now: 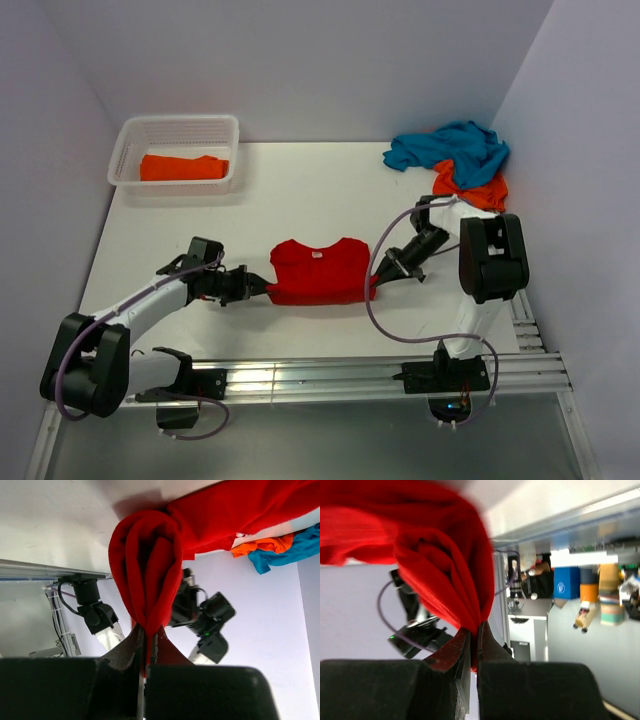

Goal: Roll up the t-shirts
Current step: Roll the tshirt

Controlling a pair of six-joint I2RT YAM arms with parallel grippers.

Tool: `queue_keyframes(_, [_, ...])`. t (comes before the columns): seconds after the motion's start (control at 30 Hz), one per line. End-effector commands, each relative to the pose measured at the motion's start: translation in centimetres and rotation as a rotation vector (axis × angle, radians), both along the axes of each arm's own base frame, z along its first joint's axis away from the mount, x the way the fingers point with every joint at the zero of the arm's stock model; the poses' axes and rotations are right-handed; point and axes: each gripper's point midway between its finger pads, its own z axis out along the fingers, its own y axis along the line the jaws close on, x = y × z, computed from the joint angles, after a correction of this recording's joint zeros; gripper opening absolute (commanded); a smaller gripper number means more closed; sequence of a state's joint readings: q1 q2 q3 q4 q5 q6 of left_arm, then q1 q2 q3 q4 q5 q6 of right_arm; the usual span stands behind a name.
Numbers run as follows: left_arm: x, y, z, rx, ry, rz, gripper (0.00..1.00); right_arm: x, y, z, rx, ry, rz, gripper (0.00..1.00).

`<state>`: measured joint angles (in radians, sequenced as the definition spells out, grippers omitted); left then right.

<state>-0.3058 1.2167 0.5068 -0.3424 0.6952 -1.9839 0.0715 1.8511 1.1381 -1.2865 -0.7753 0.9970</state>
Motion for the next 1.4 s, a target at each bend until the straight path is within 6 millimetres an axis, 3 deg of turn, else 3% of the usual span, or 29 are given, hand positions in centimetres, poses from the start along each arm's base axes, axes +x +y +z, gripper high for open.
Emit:
queue_keyframes(0.0, [0.3, 0.5, 0.3, 0.016, 0.071, 0.047, 0.00, -4.4, -0.6, 1.3, -0.052, 0.125, -0.003, 0.00])
queue_keyframes(0.13, [-1.4, 1.0, 0.0, 0.035, 0.103, 0.038, 0.00, -7.9, -0.8, 1.0, -0.078, 0.187, -0.013, 0.00])
queue_keyframes(0.2, [-2.0, 1.2, -0.2, 0.030, 0.118, 0.053, 0.00, -8.3, -0.8, 0.7, -0.093, 0.200, -0.037, 0.00])
queue_keyframes(0.4, [-2.9, 1.6, -0.9, 0.025, 0.193, 0.106, 0.00, -5.8, -0.7, 0.4, -0.119, 0.251, -0.066, 0.00])
queue_keyframes(0.53, [-2.1, 2.0, -1.0, 0.063, 0.211, 0.160, 0.00, -4.2, -0.5, -0.1, -0.131, 0.280, -0.101, 0.00])
queue_keyframes(0.63, [-1.0, 1.8, -0.9, 0.054, 0.212, 0.174, 0.00, -4.2, -0.2, -0.7, -0.126, 0.315, -0.135, 0.00])
queue_keyframes(1.0, [0.6, 1.2, -1.8, 0.130, 0.233, 0.040, 0.00, -9.6, -0.6, -2.7, -0.137, 0.394, -0.185, 0.00])
queue_keyframes(1.2, [1.7, 1.4, -2.3, 0.145, 0.256, 0.021, 0.00, -9.2, -0.6, -4.5, -0.109, 0.461, -0.293, 0.00])
queue_keyframes(1.33, [4.6, 1.7, -1.9, 0.156, 0.227, 0.026, 0.00, -7.5, -0.1, -5.0, -0.081, 0.466, -0.367, 0.00])
queue_keyframes(1.37, [5.1, 1.8, -2.5, 0.164, 0.249, 0.026, 0.00, -7.2, 0.1, -5.1, -0.068, 0.471, -0.386, 0.00])
